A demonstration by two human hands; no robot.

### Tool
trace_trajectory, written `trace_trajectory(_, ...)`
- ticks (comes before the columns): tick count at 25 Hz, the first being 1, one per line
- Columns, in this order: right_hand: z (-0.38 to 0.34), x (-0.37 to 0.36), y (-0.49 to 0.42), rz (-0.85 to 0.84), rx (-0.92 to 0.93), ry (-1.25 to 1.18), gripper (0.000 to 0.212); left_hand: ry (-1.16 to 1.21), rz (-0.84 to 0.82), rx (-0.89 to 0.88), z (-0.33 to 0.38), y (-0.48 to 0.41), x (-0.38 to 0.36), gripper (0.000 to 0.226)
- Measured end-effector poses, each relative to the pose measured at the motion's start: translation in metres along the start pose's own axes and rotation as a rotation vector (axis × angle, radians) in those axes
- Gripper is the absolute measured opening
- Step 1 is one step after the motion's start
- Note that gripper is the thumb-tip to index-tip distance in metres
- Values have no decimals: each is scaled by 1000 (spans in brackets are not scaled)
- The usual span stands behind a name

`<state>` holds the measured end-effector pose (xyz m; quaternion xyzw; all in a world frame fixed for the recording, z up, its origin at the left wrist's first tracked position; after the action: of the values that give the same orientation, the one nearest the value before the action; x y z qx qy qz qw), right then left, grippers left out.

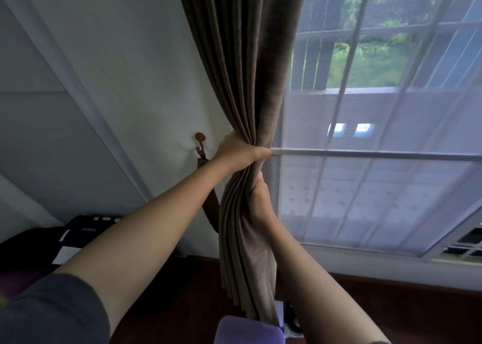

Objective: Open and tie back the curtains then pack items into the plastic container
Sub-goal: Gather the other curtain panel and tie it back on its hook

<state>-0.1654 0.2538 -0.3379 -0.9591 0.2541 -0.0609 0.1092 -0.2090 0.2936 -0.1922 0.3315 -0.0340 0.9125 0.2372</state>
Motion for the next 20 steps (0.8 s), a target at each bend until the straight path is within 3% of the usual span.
trace_trajectory(3,-18,-11,-1,-64,35,7,39,81,118,32,-21,2,24,28)
trace_trajectory(7,-23,-29,-7,-61,63,-71,65,129,216,47,-61,-3,89,57)
trace_trajectory(9,-14,-37,-12,-17,4,-120,77,135,255,65,-73,-3,125,45)
trace_trajectory(12,-2,-53,-29,-107,-15,76,49,93,324,101,-93,-7,171,42)
trace_trajectory(16,13,-84,-69,-258,3,380,29,107,315,132,-115,-13,201,39)
trace_trajectory(18,31,-106,-91,-338,8,444,24,116,324,107,-117,-14,207,40)
trace_trajectory(20,48,-124,-106,-389,-62,447,34,114,332,88,-119,-18,211,47)
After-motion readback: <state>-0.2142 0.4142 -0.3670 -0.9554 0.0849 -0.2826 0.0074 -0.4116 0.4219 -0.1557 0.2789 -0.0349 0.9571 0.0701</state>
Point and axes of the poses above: each hand's wrist, its own y-axis away from the middle knuckle, its own x-axis out of the back of the hand, z = x × y, the point moved 7 cm from there along -y, towards the middle knuckle, and after that the axes turned 12 degrees about x, right-handed, at the moved point
